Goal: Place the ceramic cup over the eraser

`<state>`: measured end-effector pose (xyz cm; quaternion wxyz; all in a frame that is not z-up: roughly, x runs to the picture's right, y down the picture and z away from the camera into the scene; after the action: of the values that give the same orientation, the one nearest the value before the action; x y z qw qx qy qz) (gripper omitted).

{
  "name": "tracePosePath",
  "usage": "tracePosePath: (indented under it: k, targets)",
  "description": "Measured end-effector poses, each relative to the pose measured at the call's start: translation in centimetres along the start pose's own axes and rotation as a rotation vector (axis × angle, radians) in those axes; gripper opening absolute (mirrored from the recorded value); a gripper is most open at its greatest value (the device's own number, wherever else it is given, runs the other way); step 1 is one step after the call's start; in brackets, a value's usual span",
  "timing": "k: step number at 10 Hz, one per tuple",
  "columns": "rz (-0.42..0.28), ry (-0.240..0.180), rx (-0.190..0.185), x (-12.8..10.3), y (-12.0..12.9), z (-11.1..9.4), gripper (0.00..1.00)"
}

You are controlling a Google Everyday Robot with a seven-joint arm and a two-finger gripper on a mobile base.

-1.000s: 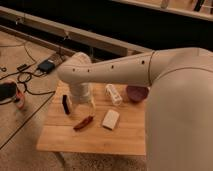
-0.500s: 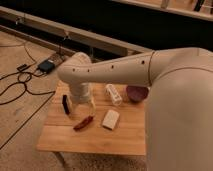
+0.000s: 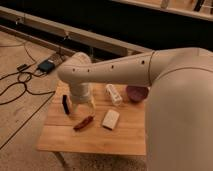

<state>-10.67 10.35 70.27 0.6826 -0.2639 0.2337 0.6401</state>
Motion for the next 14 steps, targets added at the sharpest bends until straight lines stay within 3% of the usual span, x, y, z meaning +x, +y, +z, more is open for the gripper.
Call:
tracePosePath:
  k: [13, 14]
  targets:
    - [0.000, -0.001, 0.001, -0.18, -0.05, 0.10, 0.65]
    - [0.003, 0.001, 0.014, -0.62, -0.67, 0.55, 0.65]
